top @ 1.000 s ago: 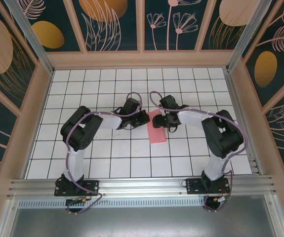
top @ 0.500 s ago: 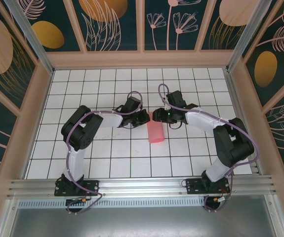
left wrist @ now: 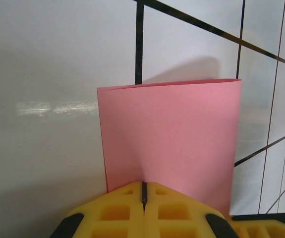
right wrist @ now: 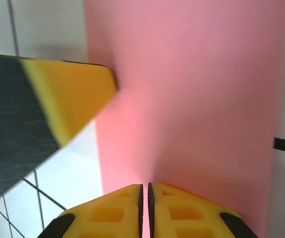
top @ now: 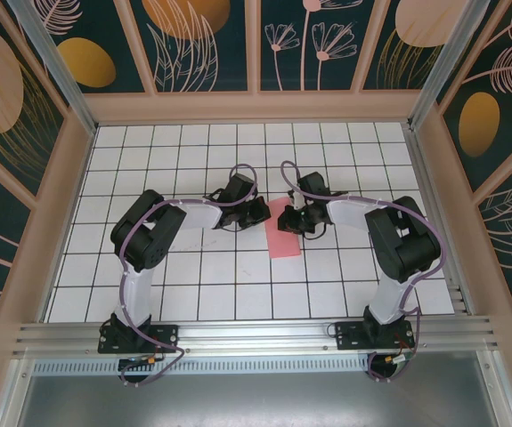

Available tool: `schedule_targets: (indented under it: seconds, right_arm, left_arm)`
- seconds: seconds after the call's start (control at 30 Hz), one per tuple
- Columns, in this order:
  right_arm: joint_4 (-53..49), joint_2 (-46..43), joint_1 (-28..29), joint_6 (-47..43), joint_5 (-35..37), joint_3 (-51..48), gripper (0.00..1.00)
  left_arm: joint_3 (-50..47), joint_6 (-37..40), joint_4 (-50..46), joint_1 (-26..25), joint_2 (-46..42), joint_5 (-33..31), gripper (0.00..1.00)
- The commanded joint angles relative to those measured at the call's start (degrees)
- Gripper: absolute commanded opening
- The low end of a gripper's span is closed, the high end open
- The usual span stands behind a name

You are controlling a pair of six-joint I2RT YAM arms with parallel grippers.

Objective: Fold a paper plane with a square sheet of paper (pick it up from the middle)
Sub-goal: Fold the square sheet of paper in half at the center of the table.

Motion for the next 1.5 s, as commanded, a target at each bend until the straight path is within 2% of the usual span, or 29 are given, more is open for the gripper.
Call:
schedule_targets:
  seconds: [0.0, 0.3, 0.6, 0.73, 0.9, 1.23, 1.47]
  right_arm:
    - [0.61, 0.71, -1.51, -2.01, -1.64, -2.22, 0.14]
    - [1.39, -0.24, -4.17, -2.48, -1.5, -8.16, 0.14]
    - [2.51, -7.89, -8.01, -0.12, -2.0, -16.49, 0.14]
    - [2.94, -11.37, -8.61, 0.14, -2.18, -16.57, 0.14]
    - [4.71, -15.3, -8.12, 1.12, -6.49, -14.44, 0.15]
    - [6.69, -6.23, -2.14, 2.86, -7.32, -10.96, 0.15]
    - [5.99, -5.99, -2.84, 2.63, -4.81, -15.16, 0.13]
  left_arm:
    - [-2.64, -0.41, -12.07, -0.08, 6.7, -7.47, 0.06]
    - [-2.83, -0.95, -13.31, -0.1, 7.4, -8.17, 0.05]
    - [-3.27, -0.96, -13.43, -0.07, 7.74, -8.54, 0.05]
    - [-3.02, -0.78, -13.33, -0.08, 7.84, -8.22, 0.05]
    - [-2.74, -0.63, -13.32, -0.14, 7.93, -8.1, 0.05]
    - [-2.66, -0.61, -13.01, -0.12, 8.35, -7.92, 0.05]
    - [-2.89, -0.66, -13.05, -0.13, 8.22, -8.19, 0.04]
